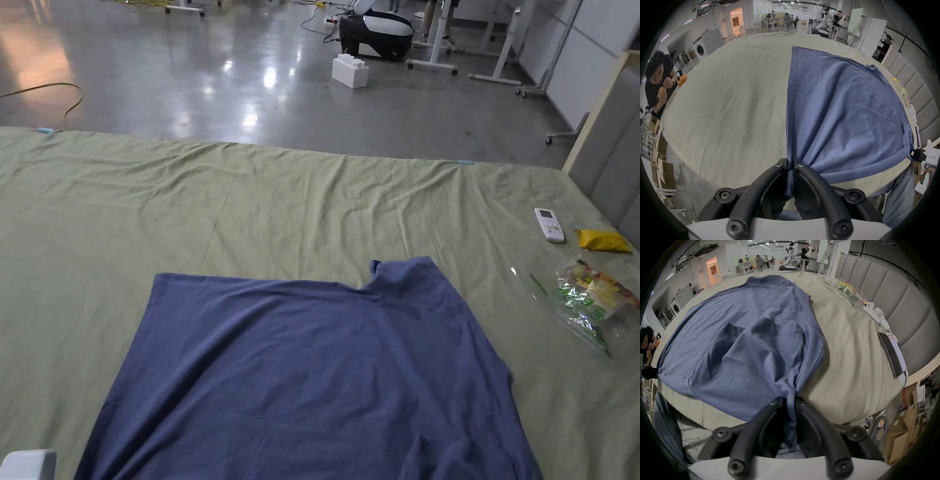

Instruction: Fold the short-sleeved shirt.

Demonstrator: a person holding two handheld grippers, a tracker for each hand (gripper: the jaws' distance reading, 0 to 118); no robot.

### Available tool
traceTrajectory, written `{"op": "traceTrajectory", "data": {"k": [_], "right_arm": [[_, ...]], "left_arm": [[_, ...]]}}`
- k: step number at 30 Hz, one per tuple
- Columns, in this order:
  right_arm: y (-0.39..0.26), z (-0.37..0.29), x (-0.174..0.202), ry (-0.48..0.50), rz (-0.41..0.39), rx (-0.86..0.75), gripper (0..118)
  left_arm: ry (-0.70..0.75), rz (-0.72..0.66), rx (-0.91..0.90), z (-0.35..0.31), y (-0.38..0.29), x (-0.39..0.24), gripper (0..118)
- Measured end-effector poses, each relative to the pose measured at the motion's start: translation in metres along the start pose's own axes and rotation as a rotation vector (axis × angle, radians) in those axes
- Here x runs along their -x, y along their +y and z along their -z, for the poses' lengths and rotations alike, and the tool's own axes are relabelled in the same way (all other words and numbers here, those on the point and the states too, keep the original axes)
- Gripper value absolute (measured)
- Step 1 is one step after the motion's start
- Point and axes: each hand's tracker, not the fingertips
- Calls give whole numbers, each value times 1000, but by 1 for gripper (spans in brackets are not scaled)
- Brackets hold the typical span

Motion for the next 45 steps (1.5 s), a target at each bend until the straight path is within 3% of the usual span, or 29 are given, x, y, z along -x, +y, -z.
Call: {"op": "traceTrajectory", "data": {"k": [9,20,28,39,45], "right_arm": [[9,-16,2,-84,-92,25,5],[21,-39,-6,-58,-16,-62,5],[84,-54,-13,-53,10,-195,5],[187,14,-9,-35,55,-204,5],[208,61,-4,-33,23,-154,5]], "left_arm": [[-19,-11,-11,-9,-2,-2,8],[-75,-67,-83,-19,2,1,8],[-109,-70,-185,-26,56,-1,8],[-42,-58,-229,29,158,-20,8],[-25,-60,-164,67,181,-27,8]]}}
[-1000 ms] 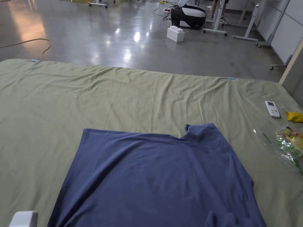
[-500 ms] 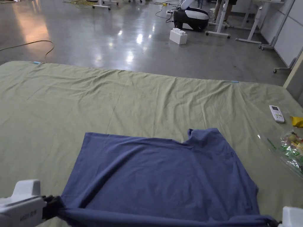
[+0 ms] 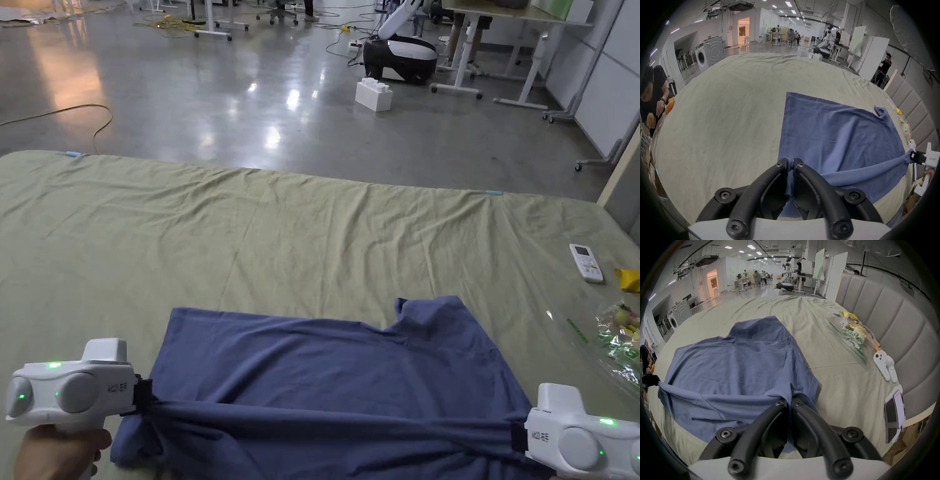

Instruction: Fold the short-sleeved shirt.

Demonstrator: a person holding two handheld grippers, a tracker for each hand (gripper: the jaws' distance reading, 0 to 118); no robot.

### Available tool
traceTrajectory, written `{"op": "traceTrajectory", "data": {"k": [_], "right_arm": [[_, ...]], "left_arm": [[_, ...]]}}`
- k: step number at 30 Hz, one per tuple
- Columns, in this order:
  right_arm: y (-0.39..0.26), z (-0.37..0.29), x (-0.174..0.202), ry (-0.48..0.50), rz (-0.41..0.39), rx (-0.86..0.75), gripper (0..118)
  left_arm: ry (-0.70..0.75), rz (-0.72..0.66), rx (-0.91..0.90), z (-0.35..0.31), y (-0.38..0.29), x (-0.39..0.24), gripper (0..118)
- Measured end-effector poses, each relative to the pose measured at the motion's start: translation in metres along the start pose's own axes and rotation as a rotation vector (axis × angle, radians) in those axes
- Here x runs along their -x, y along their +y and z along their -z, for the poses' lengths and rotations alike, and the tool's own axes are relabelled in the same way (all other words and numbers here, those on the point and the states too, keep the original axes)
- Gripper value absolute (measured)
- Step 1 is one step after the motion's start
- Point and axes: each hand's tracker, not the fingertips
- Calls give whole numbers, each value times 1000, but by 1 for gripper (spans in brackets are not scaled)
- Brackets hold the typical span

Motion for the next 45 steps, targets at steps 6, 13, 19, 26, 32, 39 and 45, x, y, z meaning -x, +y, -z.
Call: {"op": "traceTrajectory", "data": {"k": [6,13,19,26,32,39,45], "right_arm": [[-2,26,0,14,-11,12,11],[-7,0,4,15,24,-135,64],[-11,-63,35,26,-6,-424,81],[-23,-132,82,23,7,-727,79],[-32,-170,99,15,33,-851,13],[-39,-180,98,13,9,-884,0],[-42,-180,95,2,6,-870,0]], "left_arm": [[7,-10,21,16,4,-5,8],[16,22,-40,-5,-1,-11,50],[-36,42,-256,-56,-8,-19,74],[-25,87,-532,-122,-42,-43,72],[-2,159,-669,-160,-64,-63,15],[11,193,-696,-183,-63,-72,2],[30,188,-647,-174,-65,-54,2]]}}
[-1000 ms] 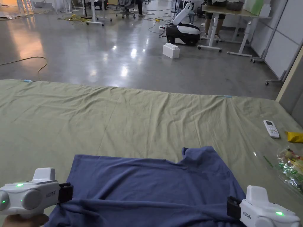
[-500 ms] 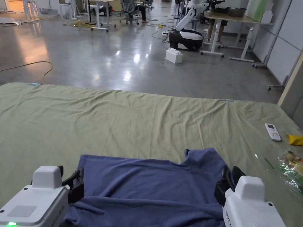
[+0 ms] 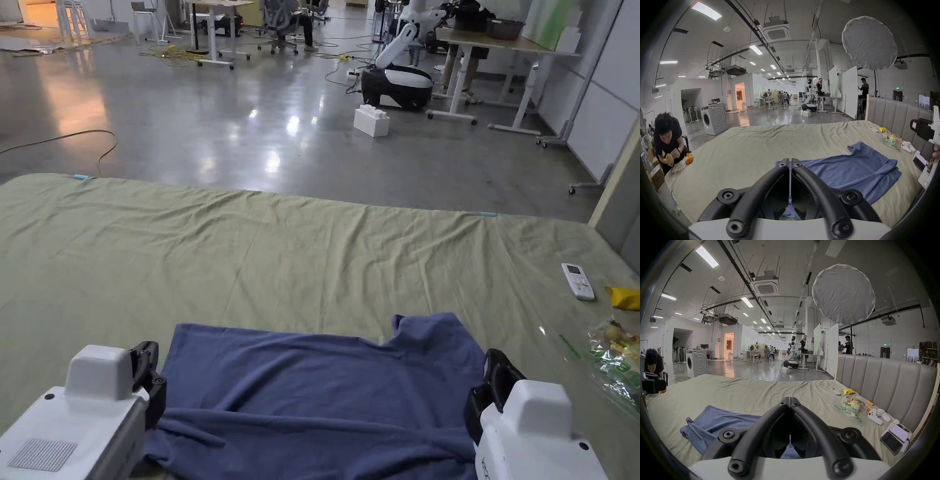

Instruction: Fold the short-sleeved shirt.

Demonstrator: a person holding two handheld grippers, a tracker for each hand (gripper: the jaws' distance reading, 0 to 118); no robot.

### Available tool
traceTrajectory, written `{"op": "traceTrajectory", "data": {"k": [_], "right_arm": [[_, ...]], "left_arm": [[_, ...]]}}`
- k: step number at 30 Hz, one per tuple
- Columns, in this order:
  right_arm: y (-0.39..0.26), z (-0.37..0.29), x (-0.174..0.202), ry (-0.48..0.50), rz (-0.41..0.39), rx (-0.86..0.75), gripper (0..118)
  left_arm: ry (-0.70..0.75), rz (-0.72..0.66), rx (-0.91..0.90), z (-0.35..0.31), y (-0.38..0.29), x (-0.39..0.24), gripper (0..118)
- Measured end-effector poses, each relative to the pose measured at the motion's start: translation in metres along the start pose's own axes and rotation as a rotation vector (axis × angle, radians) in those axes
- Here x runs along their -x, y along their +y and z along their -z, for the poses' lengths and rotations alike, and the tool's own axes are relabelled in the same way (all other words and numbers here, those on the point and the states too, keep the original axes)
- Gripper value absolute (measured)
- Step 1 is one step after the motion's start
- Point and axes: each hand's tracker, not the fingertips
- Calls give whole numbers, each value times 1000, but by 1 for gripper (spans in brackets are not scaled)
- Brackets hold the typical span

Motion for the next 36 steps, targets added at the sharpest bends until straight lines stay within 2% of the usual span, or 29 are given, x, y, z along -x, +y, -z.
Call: {"op": "traceTrajectory", "data": {"k": [3,8,14,15,18,19,20,24,27,30,33,36], "right_arm": [[-2,1,-1,7,-6,15,0],[-12,6,-2,14,-25,55,0],[-27,7,-4,20,-42,117,0],[-29,7,-5,19,-44,123,0],[-37,7,-9,13,-52,149,0],[-39,7,-10,10,-56,158,0],[-41,7,-11,8,-59,166,0],[-47,5,-15,1,-61,195,0],[-53,3,-17,0,-63,213,0],[-56,0,-19,-1,-62,228,0],[-61,0,-20,-3,-58,245,0],[-64,0,-21,-4,-55,255,0]], "left_arm": [[3,-10,58,8,-9,13,2],[-24,-75,322,51,-29,42,2],[-48,-87,638,124,-60,64,3],[-43,-92,656,133,-63,67,9],[-47,-121,784,156,-71,68,63],[-68,-127,827,163,-75,69,75],[-67,-131,870,170,-79,68,75],[-3,-79,968,184,-101,63,75],[-5,-60,935,175,-105,57,74],[-7,-43,930,169,-107,52,59],[-33,-7,916,163,-106,42,24],[-58,41,903,154,-108,34,18]]}}
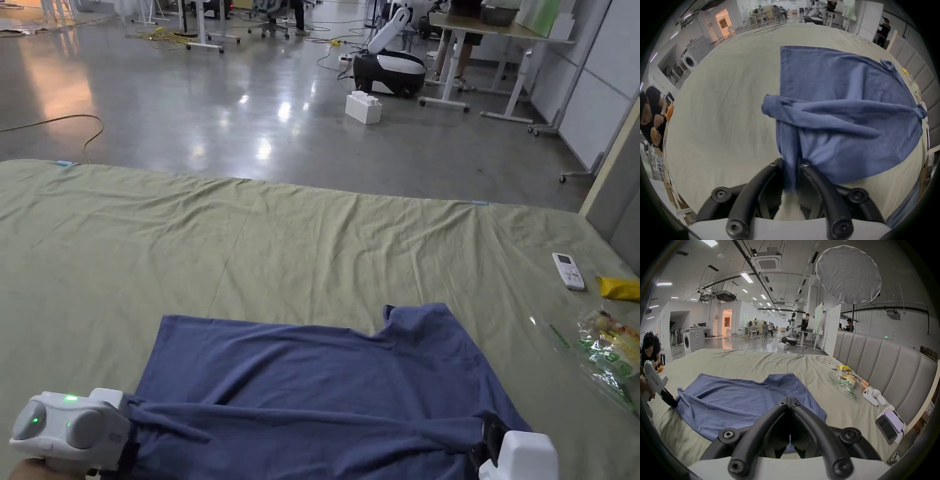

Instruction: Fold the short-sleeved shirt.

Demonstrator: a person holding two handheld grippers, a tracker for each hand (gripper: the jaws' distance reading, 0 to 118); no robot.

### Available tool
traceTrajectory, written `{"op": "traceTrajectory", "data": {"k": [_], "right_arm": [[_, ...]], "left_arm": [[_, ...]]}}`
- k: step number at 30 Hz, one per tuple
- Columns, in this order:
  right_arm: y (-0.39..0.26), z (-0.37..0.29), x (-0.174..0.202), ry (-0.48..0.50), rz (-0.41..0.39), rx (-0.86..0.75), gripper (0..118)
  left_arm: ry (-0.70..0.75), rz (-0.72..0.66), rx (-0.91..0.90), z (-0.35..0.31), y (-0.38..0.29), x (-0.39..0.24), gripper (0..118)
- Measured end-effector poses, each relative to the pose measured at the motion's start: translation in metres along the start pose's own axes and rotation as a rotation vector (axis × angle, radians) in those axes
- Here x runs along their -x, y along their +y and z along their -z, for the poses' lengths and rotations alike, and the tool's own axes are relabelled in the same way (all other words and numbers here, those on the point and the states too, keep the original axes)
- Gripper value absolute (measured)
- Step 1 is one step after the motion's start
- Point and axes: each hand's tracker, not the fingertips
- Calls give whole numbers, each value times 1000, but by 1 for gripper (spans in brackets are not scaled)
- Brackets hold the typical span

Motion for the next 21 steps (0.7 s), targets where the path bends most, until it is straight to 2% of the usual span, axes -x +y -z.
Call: {"op": "traceTrajectory", "data": {"k": [1,3,10,14,15,17,19,21], "right_arm": [[0,0,0,1,2,4,0],[-1,0,-3,2,5,11,0],[-5,2,-33,-28,-25,47,0],[-14,22,-63,-42,-15,205,2],[-16,30,-70,-40,-15,253,5],[-28,48,-88,-54,46,408,36],[-35,70,-100,-16,32,498,58],[-45,90,-108,-5,15,586,60]], "left_arm": [[-9,3,-4,-2,-2,0,11],[-21,5,-19,-8,-6,3,7],[-67,-45,-122,-32,-37,16,7],[-92,-102,-163,-28,-54,23,7],[-96,-106,-170,-27,-58,24,7],[-96,-114,-174,-26,-61,24,7],[-101,-117,-169,-26,-59,24,7],[-94,-116,-174,-27,-59,23,7]]}}
